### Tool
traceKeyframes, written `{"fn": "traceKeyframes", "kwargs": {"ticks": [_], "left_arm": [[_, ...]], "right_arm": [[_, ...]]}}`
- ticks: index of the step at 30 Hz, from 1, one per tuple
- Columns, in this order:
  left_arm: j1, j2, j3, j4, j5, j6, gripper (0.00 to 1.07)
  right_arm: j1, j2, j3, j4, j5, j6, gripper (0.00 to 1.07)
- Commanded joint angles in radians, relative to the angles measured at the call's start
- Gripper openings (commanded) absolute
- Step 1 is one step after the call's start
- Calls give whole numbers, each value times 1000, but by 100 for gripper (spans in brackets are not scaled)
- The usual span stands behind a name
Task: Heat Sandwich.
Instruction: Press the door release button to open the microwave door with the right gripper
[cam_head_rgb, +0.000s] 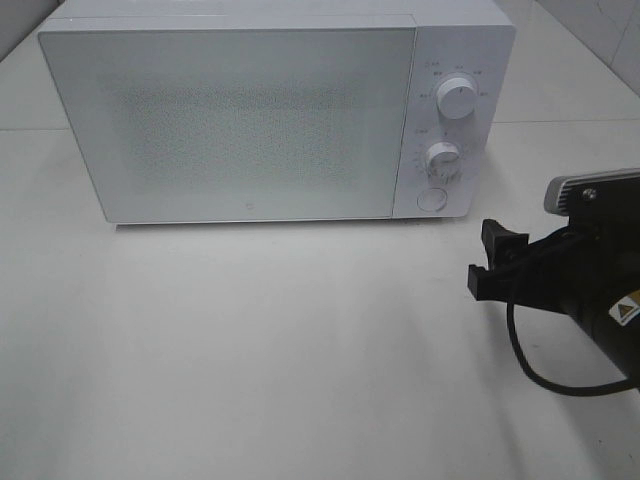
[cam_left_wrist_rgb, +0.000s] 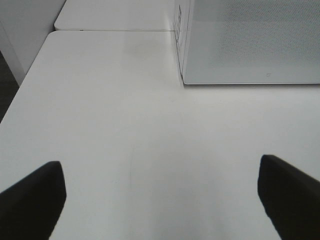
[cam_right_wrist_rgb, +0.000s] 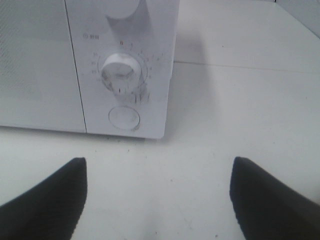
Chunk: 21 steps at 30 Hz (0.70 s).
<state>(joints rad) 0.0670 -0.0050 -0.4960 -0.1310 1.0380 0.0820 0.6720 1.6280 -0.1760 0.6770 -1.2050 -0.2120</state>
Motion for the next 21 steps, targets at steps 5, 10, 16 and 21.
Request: {"fn": "traceKeyframes", "kwargs": {"ticks": [5,10,16,21], "left_arm": [[-1,-26,1,-3,-2,-2,98],[-1,-26,1,-3,-2,-2,98],[-1,-26,1,-3,-2,-2,98],[-1,-26,1,-3,-2,-2,98]], "right_arm": [[51,48,0,77,-149,38,76],[51,48,0,77,-149,38,76],[51,48,1,76,-149,48,76],[51,48,1,74,-149,94,76]]}}
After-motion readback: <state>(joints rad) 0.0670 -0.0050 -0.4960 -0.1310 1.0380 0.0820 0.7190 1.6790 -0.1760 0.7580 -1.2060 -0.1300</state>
